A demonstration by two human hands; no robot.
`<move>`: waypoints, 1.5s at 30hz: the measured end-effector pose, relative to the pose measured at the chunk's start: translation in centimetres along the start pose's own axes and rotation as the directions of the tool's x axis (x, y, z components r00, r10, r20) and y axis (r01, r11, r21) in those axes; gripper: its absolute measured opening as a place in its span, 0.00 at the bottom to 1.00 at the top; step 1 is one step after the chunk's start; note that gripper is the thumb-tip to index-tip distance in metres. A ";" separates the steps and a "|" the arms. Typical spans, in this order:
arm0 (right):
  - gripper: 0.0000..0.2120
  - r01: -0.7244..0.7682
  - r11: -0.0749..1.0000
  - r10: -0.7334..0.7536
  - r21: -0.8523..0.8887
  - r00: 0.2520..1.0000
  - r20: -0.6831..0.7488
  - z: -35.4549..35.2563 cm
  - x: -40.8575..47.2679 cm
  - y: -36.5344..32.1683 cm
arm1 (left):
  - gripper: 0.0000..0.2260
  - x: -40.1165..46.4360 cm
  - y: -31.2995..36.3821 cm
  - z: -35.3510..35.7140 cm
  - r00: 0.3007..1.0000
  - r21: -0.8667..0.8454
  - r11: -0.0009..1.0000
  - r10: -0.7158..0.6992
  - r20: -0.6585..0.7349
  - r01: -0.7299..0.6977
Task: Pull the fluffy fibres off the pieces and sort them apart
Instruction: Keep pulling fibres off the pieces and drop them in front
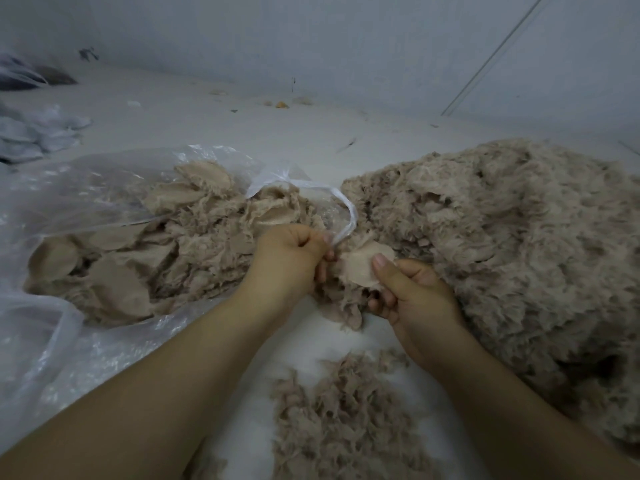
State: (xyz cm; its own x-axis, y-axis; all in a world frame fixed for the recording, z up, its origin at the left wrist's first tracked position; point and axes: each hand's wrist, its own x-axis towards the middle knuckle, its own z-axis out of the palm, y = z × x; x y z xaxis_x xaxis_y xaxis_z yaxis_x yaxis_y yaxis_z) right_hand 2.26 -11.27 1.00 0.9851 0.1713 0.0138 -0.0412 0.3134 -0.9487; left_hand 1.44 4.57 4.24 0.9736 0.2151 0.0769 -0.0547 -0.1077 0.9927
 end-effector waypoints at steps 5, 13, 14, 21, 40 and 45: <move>0.16 -0.001 1.000 0.001 -0.022 1.000 0.001 0.0 0.0 0.0 | 0.18 0.5 0.8 -1.5 0.991 -0.015 1.000 0.011 0.135 -0.009; 0.11 0.020 0.987 -0.003 -0.157 0.994 0.106 0.3 -0.2 -0.3 | 0.07 -0.3 0.4 -0.4 0.978 -0.027 1.000 0.010 0.207 -0.005; 0.08 0.022 0.986 -0.003 -0.167 0.993 0.114 0.3 -0.2 -0.3 | 0.08 -0.2 0.3 -0.4 0.981 -0.036 0.999 0.016 0.191 -0.010; 0.13 0.014 0.982 0.001 -0.188 0.997 0.080 0.4 -0.1 -0.4 | 0.11 0.7 0.0 -0.8 0.973 -0.036 0.980 0.187 -0.135 -0.194; 0.09 -0.026 0.979 0.045 -0.201 0.995 0.090 0.3 -0.4 -0.8 | 0.08 0.2 0.0 -1.1 0.934 0.772 0.551 0.321 0.156 -0.319; 0.13 -0.013 0.980 0.042 -0.198 0.989 0.141 0.2 -0.3 -0.6 | 0.10 0.1 -1.0 0.2 0.962 0.568 0.780 0.161 0.221 -0.261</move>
State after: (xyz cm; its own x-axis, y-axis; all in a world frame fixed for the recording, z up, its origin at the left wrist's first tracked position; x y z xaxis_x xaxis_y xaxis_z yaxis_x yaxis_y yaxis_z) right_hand 1.97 -11.33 1.59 0.9490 0.3147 0.0186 -0.0203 0.1198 -0.9926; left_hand 1.67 4.56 3.22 0.9766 -0.0247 0.2138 -0.1711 -0.6916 0.7017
